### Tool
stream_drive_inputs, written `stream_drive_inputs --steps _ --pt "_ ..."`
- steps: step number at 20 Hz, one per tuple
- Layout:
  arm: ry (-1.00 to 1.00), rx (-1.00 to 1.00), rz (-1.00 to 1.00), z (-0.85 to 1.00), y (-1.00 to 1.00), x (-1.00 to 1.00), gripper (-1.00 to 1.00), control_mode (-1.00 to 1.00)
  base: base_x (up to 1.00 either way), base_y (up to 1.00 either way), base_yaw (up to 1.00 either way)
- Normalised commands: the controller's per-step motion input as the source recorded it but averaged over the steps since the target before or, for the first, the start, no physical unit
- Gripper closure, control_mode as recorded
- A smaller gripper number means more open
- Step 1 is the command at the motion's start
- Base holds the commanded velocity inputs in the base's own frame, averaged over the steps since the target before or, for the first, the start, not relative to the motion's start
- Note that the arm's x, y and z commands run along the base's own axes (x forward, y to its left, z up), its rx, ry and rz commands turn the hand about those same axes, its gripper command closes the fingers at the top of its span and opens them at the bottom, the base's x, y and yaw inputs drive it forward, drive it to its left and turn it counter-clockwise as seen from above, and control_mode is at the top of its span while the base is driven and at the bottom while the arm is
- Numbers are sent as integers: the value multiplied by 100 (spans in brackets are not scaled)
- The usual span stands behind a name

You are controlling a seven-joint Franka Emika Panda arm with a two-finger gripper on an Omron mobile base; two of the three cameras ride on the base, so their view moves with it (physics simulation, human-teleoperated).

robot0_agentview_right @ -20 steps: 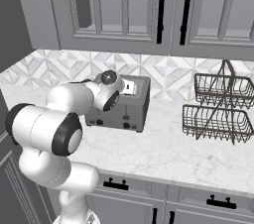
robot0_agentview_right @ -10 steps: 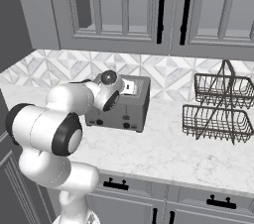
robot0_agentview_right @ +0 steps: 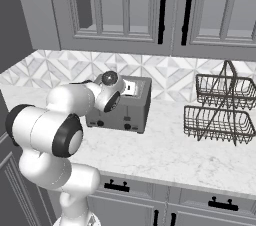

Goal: Start the toaster. Once the lever pops up, take the bread to the plate on the dining counter.

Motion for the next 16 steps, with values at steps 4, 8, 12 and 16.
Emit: stream_drive_inputs --steps 4,8,12,16 --pt "0 0 0 0 0 0 -100 -100 0 0 0" --pt "0 0 0 0 0 0 -100 -100 0 0 0" --pt "0 0 0 0 0 0 -100 -100 0 0 0" --pt "0 0 0 0 0 0 -100 -100 0 0 0"
